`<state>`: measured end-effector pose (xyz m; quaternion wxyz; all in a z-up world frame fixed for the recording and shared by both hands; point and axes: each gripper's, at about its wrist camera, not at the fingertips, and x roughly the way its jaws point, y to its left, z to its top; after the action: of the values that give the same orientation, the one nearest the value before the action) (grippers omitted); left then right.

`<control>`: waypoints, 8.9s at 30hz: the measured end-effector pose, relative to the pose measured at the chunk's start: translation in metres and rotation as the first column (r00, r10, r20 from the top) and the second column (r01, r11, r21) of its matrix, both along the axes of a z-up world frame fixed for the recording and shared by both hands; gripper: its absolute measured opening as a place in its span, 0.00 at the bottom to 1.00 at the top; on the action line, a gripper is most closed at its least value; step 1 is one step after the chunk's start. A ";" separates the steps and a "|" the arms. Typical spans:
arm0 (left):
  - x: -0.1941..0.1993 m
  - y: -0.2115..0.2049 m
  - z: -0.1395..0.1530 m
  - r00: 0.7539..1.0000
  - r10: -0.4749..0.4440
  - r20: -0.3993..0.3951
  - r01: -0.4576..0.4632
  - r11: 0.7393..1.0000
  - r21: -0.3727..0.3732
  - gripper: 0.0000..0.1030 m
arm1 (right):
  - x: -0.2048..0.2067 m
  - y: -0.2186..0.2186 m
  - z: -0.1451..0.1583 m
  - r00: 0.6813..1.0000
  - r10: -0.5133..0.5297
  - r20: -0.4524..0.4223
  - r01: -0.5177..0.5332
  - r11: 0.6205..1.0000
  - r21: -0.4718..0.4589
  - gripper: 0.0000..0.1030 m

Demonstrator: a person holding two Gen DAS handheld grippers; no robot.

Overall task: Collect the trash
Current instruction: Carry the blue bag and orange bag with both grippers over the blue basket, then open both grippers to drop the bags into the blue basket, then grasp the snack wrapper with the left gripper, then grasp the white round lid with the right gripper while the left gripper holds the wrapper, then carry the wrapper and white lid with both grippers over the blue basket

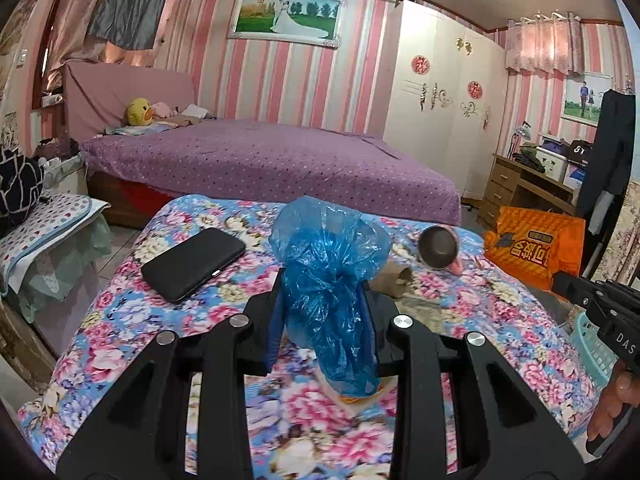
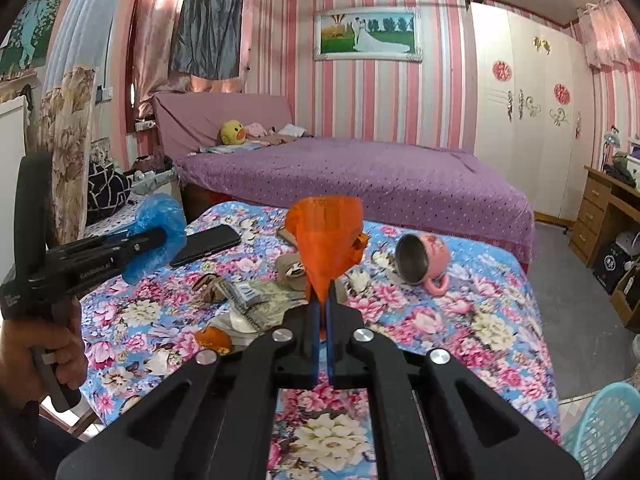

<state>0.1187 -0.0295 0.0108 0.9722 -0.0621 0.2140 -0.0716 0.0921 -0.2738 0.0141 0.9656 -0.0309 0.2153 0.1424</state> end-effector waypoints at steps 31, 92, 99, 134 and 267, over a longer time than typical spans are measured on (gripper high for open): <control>-0.023 -0.097 0.018 0.982 -0.182 0.039 0.181 0.983 0.033 0.30 | -0.051 -0.151 0.023 0.953 -0.299 0.039 0.294 0.951 0.099 0.02; -0.057 -0.460 -0.003 0.699 -0.709 -0.090 0.713 0.700 0.026 0.66 | -0.144 -0.384 -0.001 0.582 -0.809 -0.083 0.801 0.551 0.235 0.71; -0.050 -0.435 0.008 0.742 -0.667 -0.059 0.670 0.740 0.060 0.75 | -0.134 -0.377 0.001 0.620 -0.781 -0.069 0.771 0.591 0.239 0.72; 0.048 -0.071 -0.045 0.966 -0.218 -0.140 0.237 0.963 0.131 0.95 | -0.002 -0.100 -0.021 0.947 -0.302 -0.112 0.313 0.944 0.100 0.72; -0.031 -0.274 0.036 0.907 -0.421 0.006 0.420 0.905 0.074 0.11 | -0.087 -0.273 0.022 0.833 -0.554 0.004 0.546 0.823 0.157 0.59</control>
<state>0.0875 -0.3038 0.0466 0.9378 0.0207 0.2142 -0.2726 0.0050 -0.5469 0.0364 0.9702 0.1011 0.1799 -0.1271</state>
